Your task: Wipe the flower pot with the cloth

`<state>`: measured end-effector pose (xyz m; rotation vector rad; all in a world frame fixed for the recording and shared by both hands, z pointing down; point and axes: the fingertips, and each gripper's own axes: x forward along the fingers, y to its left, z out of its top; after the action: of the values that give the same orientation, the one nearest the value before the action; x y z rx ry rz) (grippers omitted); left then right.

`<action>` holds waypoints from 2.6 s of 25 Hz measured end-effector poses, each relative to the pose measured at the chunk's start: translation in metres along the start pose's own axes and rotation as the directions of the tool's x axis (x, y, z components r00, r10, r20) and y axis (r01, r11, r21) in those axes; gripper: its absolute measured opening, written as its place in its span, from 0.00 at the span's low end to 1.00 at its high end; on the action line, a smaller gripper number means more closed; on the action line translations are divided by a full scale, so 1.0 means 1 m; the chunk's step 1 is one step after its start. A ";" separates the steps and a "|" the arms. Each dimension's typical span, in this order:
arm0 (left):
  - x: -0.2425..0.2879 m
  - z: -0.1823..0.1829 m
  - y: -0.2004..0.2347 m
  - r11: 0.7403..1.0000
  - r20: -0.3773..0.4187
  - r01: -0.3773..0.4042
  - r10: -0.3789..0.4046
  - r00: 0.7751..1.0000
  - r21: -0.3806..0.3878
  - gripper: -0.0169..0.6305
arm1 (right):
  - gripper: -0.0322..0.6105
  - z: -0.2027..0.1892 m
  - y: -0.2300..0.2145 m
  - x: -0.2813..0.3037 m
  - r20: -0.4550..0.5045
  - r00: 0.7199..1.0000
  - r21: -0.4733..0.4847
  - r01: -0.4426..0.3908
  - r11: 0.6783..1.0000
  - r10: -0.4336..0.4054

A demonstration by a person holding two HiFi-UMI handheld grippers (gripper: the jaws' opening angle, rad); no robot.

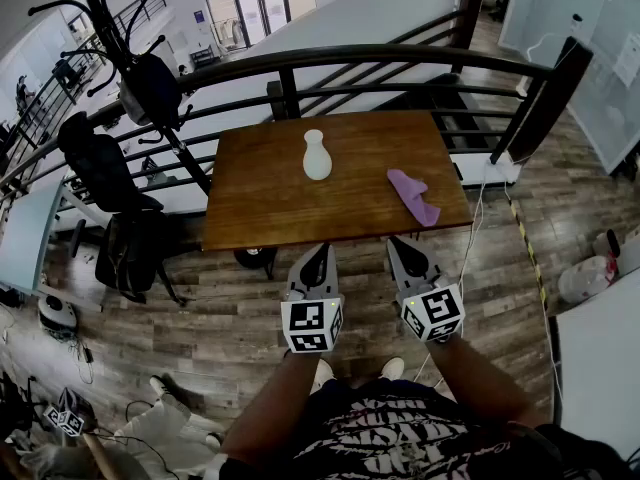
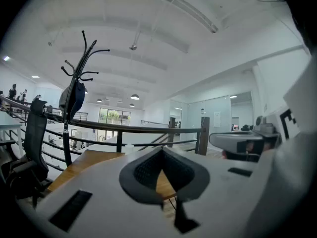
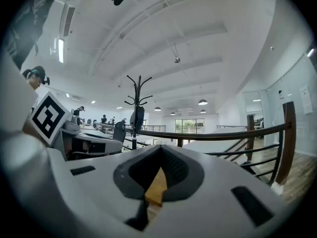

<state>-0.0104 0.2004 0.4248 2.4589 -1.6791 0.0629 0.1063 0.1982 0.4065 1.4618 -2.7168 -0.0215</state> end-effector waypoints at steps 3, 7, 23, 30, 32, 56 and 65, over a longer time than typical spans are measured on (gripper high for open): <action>0.002 0.003 0.004 1.000 0.008 0.003 -0.003 1.000 0.001 0.02 | 0.04 0.000 -0.001 0.005 0.001 1.000 -0.004 0.002 1.000 -0.002; 0.005 0.000 0.007 1.000 -0.003 0.007 -0.007 1.000 0.000 0.02 | 0.04 -0.002 0.000 0.009 -0.007 1.000 -0.005 0.005 1.000 -0.005; 0.018 -0.019 0.057 0.993 -0.048 0.109 -0.111 0.993 -0.043 0.02 | 0.04 -0.022 0.017 0.026 -0.079 0.991 0.009 0.113 0.994 -0.112; 0.050 -0.026 0.053 0.985 -0.076 0.162 -0.166 0.983 -0.059 0.02 | 0.04 -0.034 -0.007 0.034 -0.121 0.979 0.015 0.168 0.986 -0.165; 0.066 -0.026 0.051 0.983 -0.082 0.173 -0.177 0.981 -0.055 0.02 | 0.04 -0.036 -0.023 0.041 -0.127 0.975 0.021 0.185 0.983 -0.181; 0.292 -0.047 0.042 0.999 -0.233 0.044 -0.050 0.971 -0.032 0.02 | 0.04 -0.092 -0.213 0.182 -0.202 0.979 0.130 0.036 0.991 -0.009; 0.334 -0.077 0.037 0.996 -0.321 0.089 -0.092 0.943 -0.023 0.02 | 0.18 -0.173 -0.265 0.192 -0.461 0.887 0.194 0.130 0.972 -0.027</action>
<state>0.0823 -0.1089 0.5470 2.3587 -1.4241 0.4215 0.2313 -0.1050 0.5770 1.4057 -2.3282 0.5660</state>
